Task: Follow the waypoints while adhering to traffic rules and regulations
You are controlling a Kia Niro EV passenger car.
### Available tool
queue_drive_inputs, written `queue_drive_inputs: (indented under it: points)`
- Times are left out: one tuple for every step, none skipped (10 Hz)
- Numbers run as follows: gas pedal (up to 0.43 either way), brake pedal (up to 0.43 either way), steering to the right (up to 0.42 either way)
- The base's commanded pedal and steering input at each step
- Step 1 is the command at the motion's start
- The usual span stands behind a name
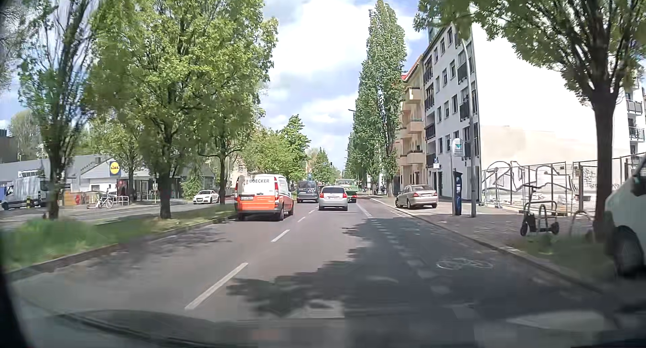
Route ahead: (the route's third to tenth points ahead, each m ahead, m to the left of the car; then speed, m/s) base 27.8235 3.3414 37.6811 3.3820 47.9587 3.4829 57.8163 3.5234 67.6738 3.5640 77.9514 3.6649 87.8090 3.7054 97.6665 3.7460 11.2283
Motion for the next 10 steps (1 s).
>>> queue_drive_inputs:
  points:
    - [0.000, 0.018, -0.005]
    - [0.000, 0.024, -0.008]
    - [0.000, 0.018, -0.007]
    - [0.008, 0.018, -0.006]
    - [0.008, 0.018, -0.006]
    - [0.008, 0.018, -0.005]
    - [0.008, 0.018, -0.004]
    - [0.008, 0.018, -0.004]
    - [0.008, 0.018, -0.003]
    - [0.008, 0.018, -0.002]
